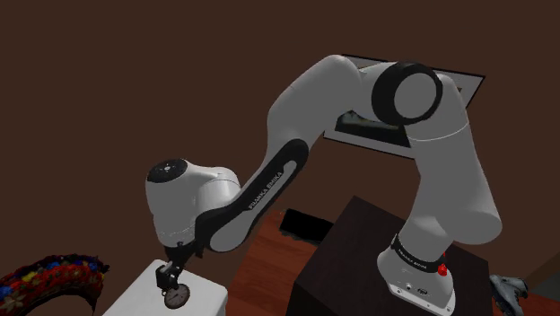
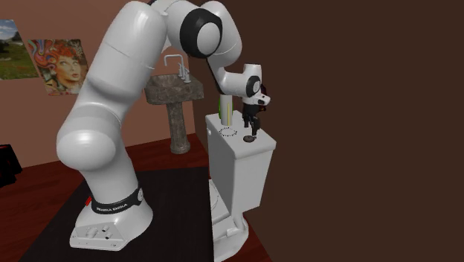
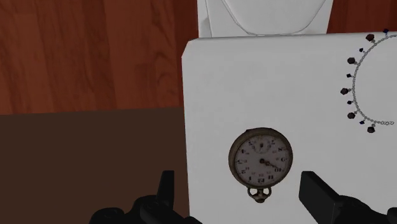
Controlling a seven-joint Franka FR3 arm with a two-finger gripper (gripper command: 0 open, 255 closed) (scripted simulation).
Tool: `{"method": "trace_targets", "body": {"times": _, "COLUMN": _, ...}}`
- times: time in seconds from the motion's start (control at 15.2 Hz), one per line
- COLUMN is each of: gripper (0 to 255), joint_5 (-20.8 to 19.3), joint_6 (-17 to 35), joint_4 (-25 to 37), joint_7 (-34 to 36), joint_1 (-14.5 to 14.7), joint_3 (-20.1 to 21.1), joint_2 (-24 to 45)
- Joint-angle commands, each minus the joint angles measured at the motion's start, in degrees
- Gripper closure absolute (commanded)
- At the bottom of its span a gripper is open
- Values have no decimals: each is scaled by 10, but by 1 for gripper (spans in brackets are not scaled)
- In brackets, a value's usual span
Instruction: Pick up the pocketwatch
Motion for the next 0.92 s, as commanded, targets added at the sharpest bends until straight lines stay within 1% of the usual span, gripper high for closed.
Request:
{"method": "trace_targets", "body": {"times": 0.0, "gripper": 0, "joint_5": -9, "joint_6": -4, "joint_4": 46, "joint_7": 8, "joint_1": 22, "joint_3": -8, "joint_2": 41}}
{"method": "trace_targets", "body": {"times": 0.13, "gripper": 0, "joint_5": -16, "joint_6": -10, "joint_4": 97, "joint_7": 12, "joint_1": 43, "joint_3": -15, "joint_2": 85}}
{"method": "trace_targets", "body": {"times": 0.66, "gripper": 0, "joint_5": -32, "joint_6": 20, "joint_4": 115, "joint_7": 20, "joint_1": 57, "joint_3": -32, "joint_2": 133}}
{"method": "trace_targets", "body": {"times": 0.79, "gripper": 0, "joint_5": -32, "joint_6": 20, "joint_4": 115, "joint_7": 20, "joint_1": 57, "joint_3": -32, "joint_2": 133}}
{"method": "trace_targets", "body": {"times": 0.86, "gripper": 255, "joint_5": -32, "joint_6": 20, "joint_4": 114, "joint_7": 20, "joint_1": 57, "joint_3": -32, "joint_2": 132}}
